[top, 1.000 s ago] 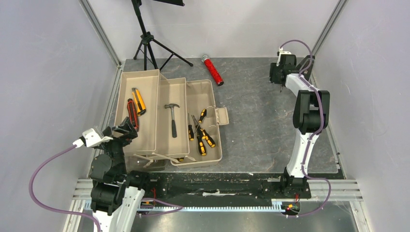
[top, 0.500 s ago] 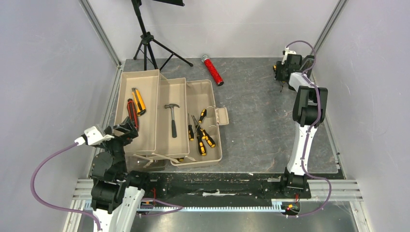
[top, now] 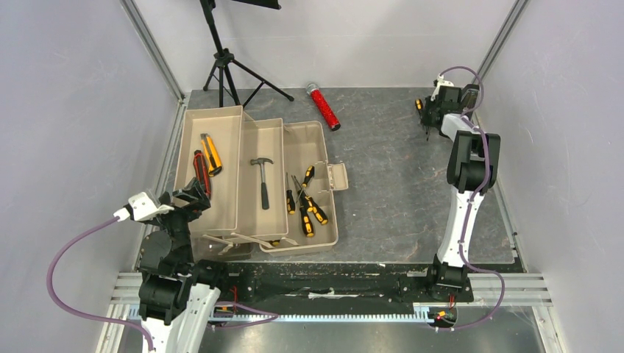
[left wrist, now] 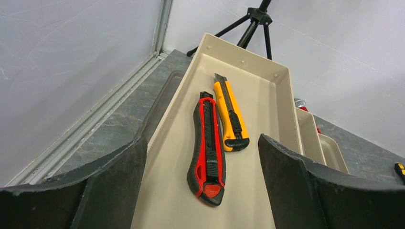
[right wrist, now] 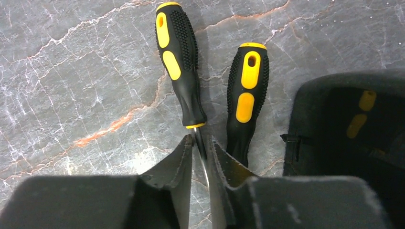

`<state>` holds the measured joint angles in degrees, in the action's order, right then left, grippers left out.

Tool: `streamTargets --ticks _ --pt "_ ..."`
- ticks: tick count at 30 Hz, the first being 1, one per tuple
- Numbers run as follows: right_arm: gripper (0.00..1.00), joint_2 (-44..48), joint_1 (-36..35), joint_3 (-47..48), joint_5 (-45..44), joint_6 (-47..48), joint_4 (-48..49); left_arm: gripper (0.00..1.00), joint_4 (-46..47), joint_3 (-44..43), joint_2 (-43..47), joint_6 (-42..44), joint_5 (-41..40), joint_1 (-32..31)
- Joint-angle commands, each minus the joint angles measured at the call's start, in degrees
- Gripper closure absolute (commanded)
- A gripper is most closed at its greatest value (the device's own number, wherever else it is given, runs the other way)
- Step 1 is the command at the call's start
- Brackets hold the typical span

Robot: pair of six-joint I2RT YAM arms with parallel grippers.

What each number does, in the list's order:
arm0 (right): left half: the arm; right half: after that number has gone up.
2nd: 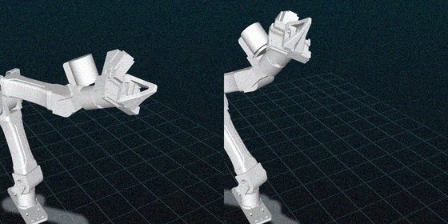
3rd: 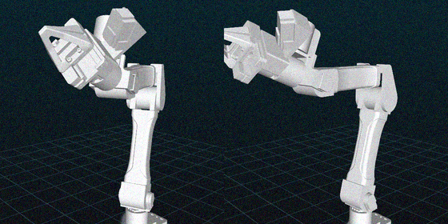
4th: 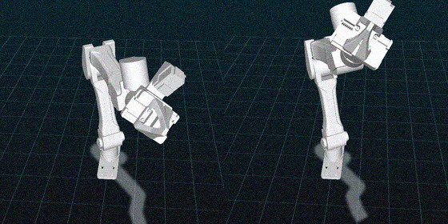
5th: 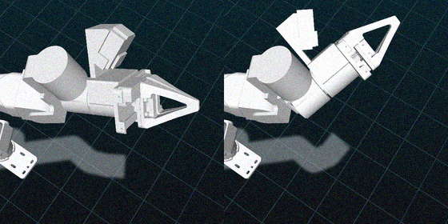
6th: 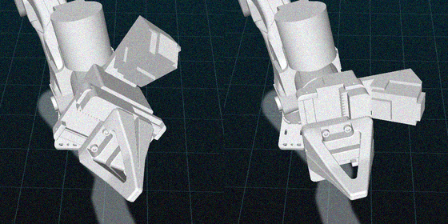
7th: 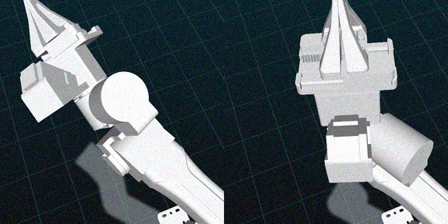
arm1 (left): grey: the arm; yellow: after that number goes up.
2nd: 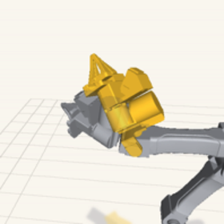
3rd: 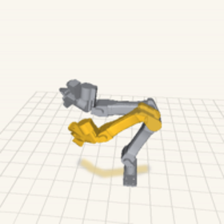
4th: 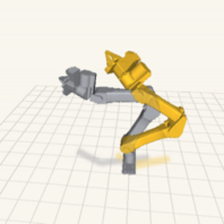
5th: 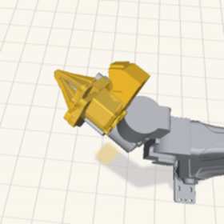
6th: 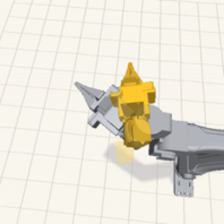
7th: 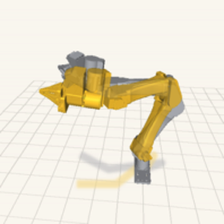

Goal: Pack the tool kit

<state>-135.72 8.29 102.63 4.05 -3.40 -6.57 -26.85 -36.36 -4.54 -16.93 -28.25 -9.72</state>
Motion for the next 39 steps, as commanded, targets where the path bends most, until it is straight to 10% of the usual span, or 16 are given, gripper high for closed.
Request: streamTargets --ticks 1,5,26,39 --pt "0.87 2.22 -0.12 -4.3 0.94 -0.74 -1.71 0.09 2.33 0.03 0.29 1.65 -0.31 0.31" --pt "1.0 5.66 -0.93 -8.8 1.7 -0.09 -1.32 0.09 2.24 0.06 1.06 1.55 -0.31 0.31" --pt "1.0 44.62 -7.98 -50.59 13.69 -18.82 19.43 0.1 1.8 -0.08 3.14 1.02 -0.18 0.31" --pt "1.0 62.03 -30.55 -59.42 5.84 -37.53 23.52 0.1 1.77 -0.05 2.99 1.02 -0.4 0.31"
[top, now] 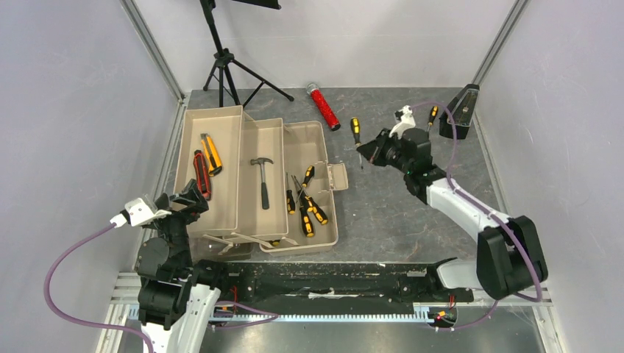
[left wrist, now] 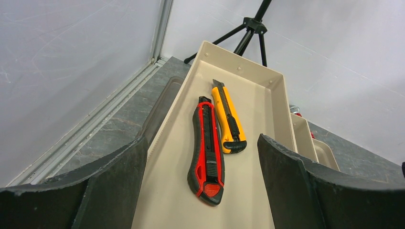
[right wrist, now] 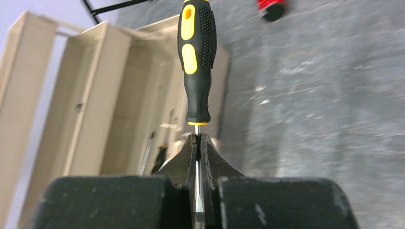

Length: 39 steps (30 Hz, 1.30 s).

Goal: Pack the tool kit

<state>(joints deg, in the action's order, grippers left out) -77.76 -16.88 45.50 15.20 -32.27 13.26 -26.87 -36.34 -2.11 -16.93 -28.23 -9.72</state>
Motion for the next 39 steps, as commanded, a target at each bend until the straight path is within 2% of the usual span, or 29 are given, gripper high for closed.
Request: streamTargets --ticks 1,6,13,14,19,22,29,39 --pt "1.0 4.56 -7.15 -2.72 -6.43 -10.24 3.96 0.1 1.8 -0.07 0.57 1.02 -0.47 0.31" --pt "1.0 3.04 -18.4 -1.55 -12.83 -12.4 4.17 0.1 1.73 -0.13 0.62 1.02 -0.6 0.31" --pt "0.99 -6.93 -29.21 4.3 -20.43 -13.6 2.79 0.1 1.65 -0.07 1.04 1.02 -0.73 0.31" --pt "0.96 -8.14 -30.21 5.23 -21.1 -13.5 1.9 0.1 1.63 -0.09 1.05 1.02 -0.77 0.31" --pt "0.71 -12.17 -32.2 8.78 -20.89 -11.1 0.12 0.1 1.56 -0.1 1.4 1.02 -0.86 0.31" --pt "0.55 -11.37 -32.16 9.22 -21.35 -9.04 -0.04 0.1 1.62 -0.08 1.46 1.02 -0.86 0.31" --pt "0.37 -6.69 -29.95 11.75 -28.45 2.74 -4.47 0.1 1.65 -0.11 1.53 1.02 -0.86 0.3" --pt "0.25 -5.79 -11.58 13.3 -40.94 15.97 -12.62 0.1 1.71 -0.1 1.18 1.02 -0.78 0.31"
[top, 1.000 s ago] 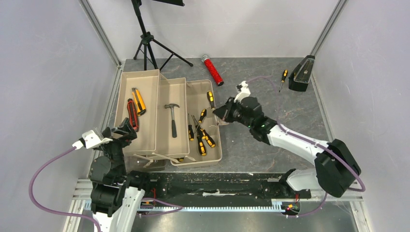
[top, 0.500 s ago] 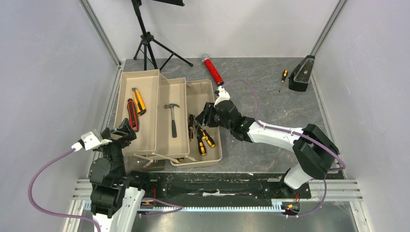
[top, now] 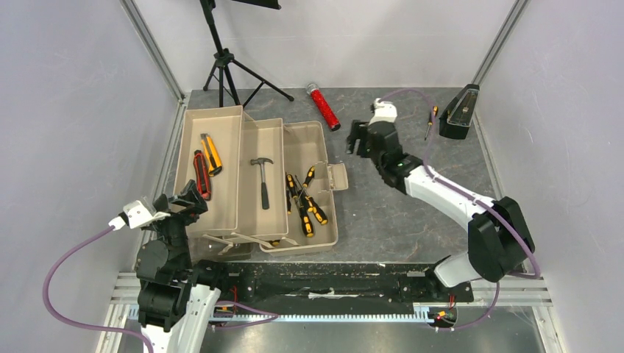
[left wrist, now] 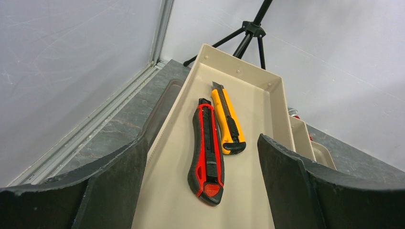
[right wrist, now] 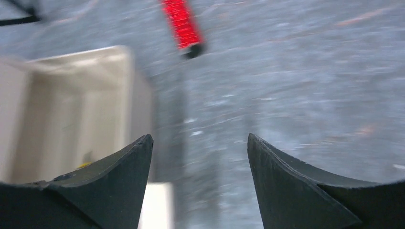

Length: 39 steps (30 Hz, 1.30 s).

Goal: Pack the tool kit

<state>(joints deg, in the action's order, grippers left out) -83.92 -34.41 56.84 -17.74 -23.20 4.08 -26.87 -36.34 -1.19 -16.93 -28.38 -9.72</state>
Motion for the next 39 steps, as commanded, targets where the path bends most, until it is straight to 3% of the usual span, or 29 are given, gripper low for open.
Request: streamTargets --ticks 1,9,15,23,39 --pt "0.24 -0.14 8.12 2.4 -9.0 7.56 -3.54 0.1 1.74 -0.06 0.26 1.02 -0.68 0.31" --pt "0.25 -12.07 22.72 10.81 -6.86 10.54 -3.56 0.1 1.74 -0.05 -0.56 1.29 -0.8 0.31" --pt "0.37 -23.7 30.05 19.87 -4.16 11.3 -3.96 0.1 1.89 0.0 -1.1 1.47 -1.06 0.31" --pt "0.55 -36.01 36.46 31.14 -0.58 10.93 -8.71 0.1 2.18 0.11 -1.8 1.65 -1.15 0.31" --pt "0.67 -47.48 40.68 39.27 6.12 9.54 -13.14 0.1 2.44 0.13 -2.68 1.81 -1.02 0.34"
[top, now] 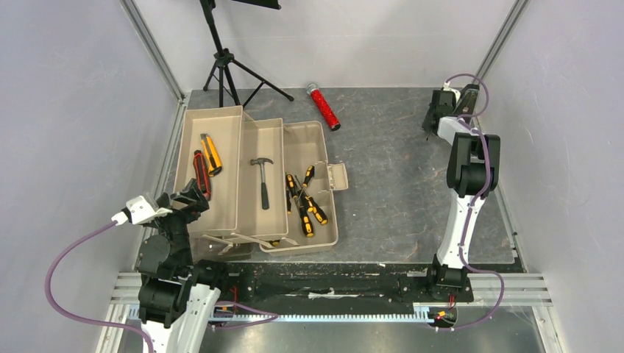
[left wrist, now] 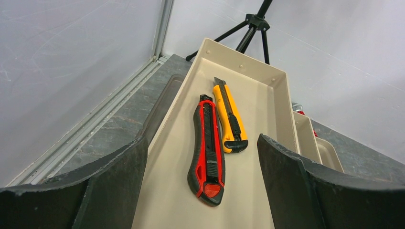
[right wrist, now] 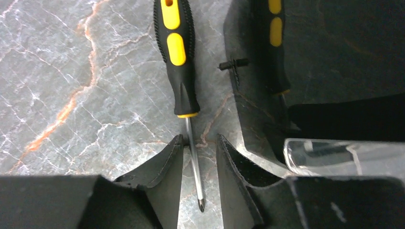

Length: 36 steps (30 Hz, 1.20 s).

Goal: Pack the tool kit

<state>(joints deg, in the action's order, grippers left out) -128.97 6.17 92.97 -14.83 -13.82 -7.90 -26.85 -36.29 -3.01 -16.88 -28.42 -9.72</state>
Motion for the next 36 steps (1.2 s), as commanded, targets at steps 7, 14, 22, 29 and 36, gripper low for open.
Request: streamTargets --ticks 7,14,22,29,36 --pt "0.86 -3.79 0.15 3.17 7.36 1.03 -1.99 0.11 2.33 0.08 -0.61 1.77 -0.93 0.36" --pt "1.0 4.11 -1.13 -6.74 12.24 1.83 2.52 0.11 2.24 0.02 0.01 1.69 -0.78 0.38" --pt "1.0 19.67 -5.31 -24.49 16.4 -3.35 11.3 0.11 2.14 0.05 0.92 1.51 -0.48 0.31" --pt "1.0 32.74 -12.37 -32.74 19.1 -6.28 13.74 0.11 1.98 0.07 1.58 1.24 -0.43 0.31" --pt "1.0 44.98 -21.69 -37.8 20.97 -11.06 15.19 0.11 1.89 -0.01 1.81 1.15 -0.31 0.34"
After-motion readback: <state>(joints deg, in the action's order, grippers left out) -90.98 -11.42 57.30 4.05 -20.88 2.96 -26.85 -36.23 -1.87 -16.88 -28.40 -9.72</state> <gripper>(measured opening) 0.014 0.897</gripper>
